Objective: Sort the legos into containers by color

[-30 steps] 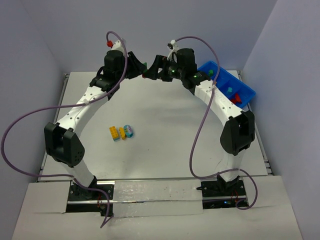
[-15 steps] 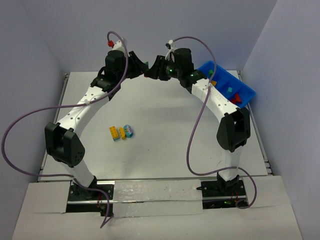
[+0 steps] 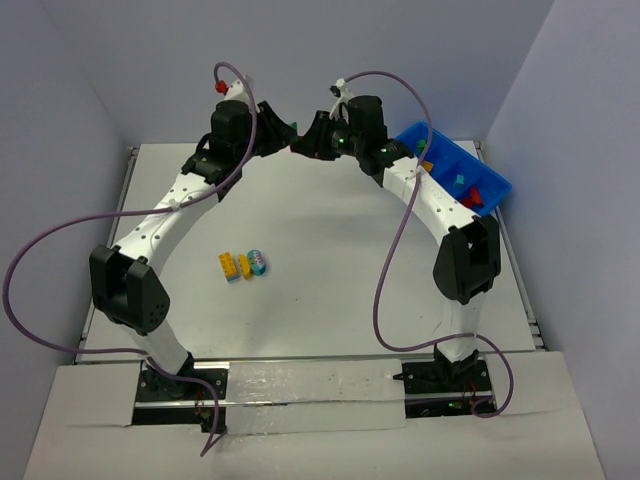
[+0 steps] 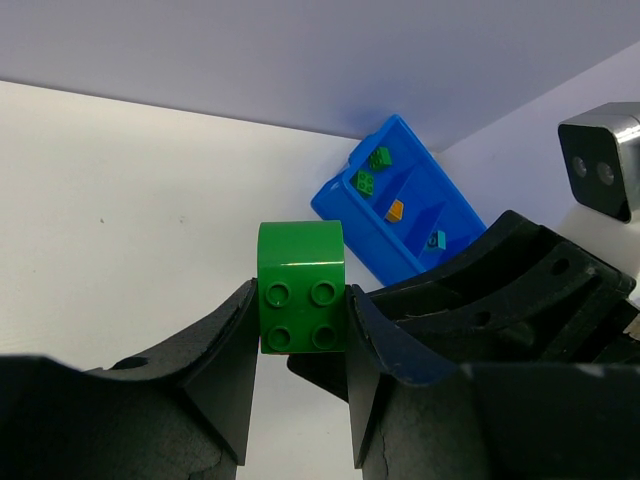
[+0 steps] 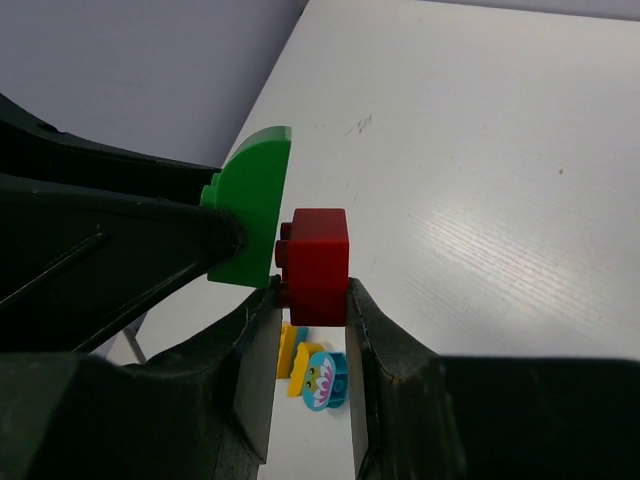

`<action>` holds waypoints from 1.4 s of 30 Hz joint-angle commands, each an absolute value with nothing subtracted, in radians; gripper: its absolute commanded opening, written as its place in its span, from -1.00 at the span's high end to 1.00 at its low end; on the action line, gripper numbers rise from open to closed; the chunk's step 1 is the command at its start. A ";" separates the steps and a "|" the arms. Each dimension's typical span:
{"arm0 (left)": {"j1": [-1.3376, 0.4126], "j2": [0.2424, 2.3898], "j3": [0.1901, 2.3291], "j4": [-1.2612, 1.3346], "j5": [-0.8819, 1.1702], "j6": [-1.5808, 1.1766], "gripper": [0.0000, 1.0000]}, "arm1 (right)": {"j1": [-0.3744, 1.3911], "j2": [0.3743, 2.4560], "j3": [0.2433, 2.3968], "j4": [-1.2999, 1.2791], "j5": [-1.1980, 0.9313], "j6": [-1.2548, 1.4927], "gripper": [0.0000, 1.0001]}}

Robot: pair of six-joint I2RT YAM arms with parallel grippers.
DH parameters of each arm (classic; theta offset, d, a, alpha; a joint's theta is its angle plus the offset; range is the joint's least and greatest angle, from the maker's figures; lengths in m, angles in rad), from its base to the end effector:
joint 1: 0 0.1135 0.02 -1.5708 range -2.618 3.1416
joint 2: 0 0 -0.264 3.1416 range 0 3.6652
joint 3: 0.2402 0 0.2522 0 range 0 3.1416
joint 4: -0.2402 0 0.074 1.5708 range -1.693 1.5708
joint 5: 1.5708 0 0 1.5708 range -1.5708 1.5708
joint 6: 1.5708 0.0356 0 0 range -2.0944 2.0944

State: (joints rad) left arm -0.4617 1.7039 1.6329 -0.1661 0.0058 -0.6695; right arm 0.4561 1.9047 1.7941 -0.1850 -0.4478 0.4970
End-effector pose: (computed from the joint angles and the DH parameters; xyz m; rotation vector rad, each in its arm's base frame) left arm 0.3671 -0.1829 0.3919 -0.1910 1.8734 -0.7990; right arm 0.4045 0.2156 0.3646 -0.2892 1.9577 1.0579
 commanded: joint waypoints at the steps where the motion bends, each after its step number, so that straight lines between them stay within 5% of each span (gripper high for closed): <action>1: -0.460 1.686 1.671 -0.115 -0.047 -0.666 1.00 | 0.459 1.883 1.798 -0.163 -0.399 0.471 1.00; 12: -0.401 1.646 1.636 -0.067 -0.013 -0.532 1.00 | 0.243 1.736 1.612 -0.232 -0.418 0.334 1.00; 26: -0.410 1.709 1.661 -0.169 0.340 -0.187 1.00 | -0.252 1.629 1.555 -0.556 -0.410 -0.096 1.00; 42: -0.411 1.799 1.768 -0.253 0.324 -0.193 1.00 | -0.360 1.809 1.675 -0.723 -0.283 -0.245 1.00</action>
